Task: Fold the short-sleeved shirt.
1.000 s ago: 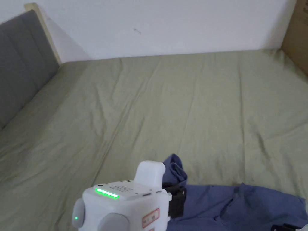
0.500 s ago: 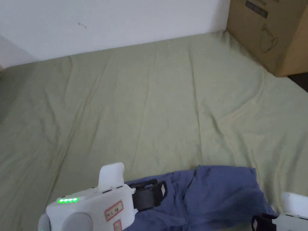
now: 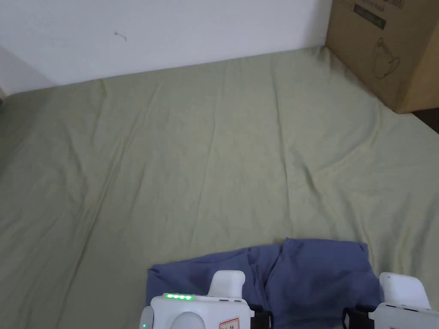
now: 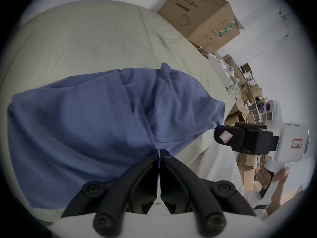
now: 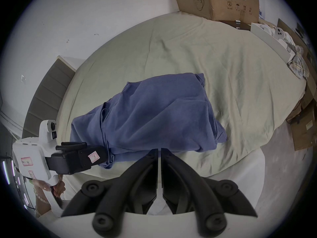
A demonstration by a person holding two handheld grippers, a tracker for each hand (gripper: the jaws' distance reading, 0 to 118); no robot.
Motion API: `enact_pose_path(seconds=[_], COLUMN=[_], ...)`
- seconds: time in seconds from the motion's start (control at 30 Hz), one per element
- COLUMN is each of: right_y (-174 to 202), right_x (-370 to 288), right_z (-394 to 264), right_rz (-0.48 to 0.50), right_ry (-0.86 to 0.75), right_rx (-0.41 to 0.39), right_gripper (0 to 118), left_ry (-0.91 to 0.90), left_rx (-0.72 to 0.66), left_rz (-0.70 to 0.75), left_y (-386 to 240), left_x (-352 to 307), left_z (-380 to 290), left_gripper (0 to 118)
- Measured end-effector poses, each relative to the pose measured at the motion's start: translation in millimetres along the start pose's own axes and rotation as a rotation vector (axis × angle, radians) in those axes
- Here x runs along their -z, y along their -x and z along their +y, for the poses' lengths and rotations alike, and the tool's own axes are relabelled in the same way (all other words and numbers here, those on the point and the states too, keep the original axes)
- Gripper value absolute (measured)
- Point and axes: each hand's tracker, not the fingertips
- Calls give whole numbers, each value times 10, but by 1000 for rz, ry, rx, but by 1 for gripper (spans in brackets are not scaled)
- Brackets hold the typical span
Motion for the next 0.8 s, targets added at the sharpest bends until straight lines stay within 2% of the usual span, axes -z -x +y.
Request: enact_pose_path(seconds=[0.07,0.23,0.33,0.37,0.4,0.47,0.5,0.53,0.6,0.67,0.8], right_y=[18,114,190,227,265,328,364,396,481,563,690], right_x=[-11,-5,17,26,39,71,85,98,113,126,148], right_z=[15,52,84,93,104,129,147,164,195,218,237], right_rz=[0,-18,-21,-23,-26,-26,-21,-14,-7,-9,-8], right_ry=[1,9,17,19,23,30,36,41,44,48,61], right_rx=[-3,-36,-56,-66,-77,-94,-102,-109,-119,-140,-186], right_gripper=[4,4,4,4,4,4,4,4,4,4,4], left_ry=[-18,-190,-325,-363,-389,-389,-390,-394,-371,-322,-340], left_rx=[-28,-131,-266,-310,-351,-401,-413,-406,-431,-467,-465], left_rz=[-16,-31,-55,-72,-70,-15,11,17,30,21,-86], left_y=[64,466,915,1077,1233,1483,1576,1646,1789,1891,1894], left_x=[-102,-708,-1135,-1249,-1341,-1419,-1421,-1404,-1339,-1219,-1020], left_z=[8,-19,-125,-179,-233,-345,-395,-441,-509,-542,-603], left_gripper=[2,2,3,6,18,81,102,111,106,107,109])
